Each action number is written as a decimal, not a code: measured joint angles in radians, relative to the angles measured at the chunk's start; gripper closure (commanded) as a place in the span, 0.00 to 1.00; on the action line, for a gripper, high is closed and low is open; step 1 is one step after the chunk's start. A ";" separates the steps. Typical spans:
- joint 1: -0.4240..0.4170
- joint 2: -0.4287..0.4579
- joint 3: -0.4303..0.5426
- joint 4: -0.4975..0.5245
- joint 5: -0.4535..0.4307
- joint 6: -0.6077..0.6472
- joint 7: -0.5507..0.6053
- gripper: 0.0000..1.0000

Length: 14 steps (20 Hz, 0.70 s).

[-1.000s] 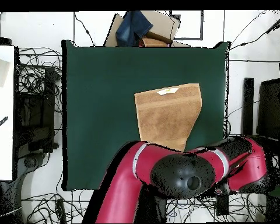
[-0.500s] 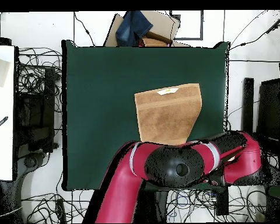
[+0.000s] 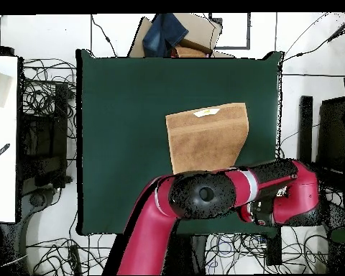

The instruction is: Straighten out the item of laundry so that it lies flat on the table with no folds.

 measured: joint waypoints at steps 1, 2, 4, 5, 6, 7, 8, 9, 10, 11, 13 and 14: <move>0.000 0.010 -0.016 0.000 0.016 -0.007 0.000 1.00; 0.000 0.021 -0.032 0.000 0.031 -0.014 0.001 1.00; 0.000 0.035 -0.054 0.000 0.051 -0.020 0.001 1.00; 0.000 0.041 -0.064 0.000 0.060 -0.023 0.001 1.00; 0.000 0.059 -0.090 -0.001 0.084 -0.028 0.001 1.00; 0.000 0.068 -0.104 -0.001 0.095 -0.028 0.001 1.00; -0.001 0.074 -0.113 -0.001 0.104 -0.029 0.001 1.00; -0.001 0.080 -0.123 -0.001 0.113 -0.030 0.001 1.00; -0.003 0.089 -0.137 -0.002 0.124 -0.032 0.001 1.00; -0.005 0.097 -0.150 -0.004 0.135 -0.033 0.001 1.00; -0.016 0.124 -0.195 -0.017 0.175 -0.045 0.001 1.00; -0.022 0.133 -0.211 -0.025 0.190 -0.052 0.001 1.00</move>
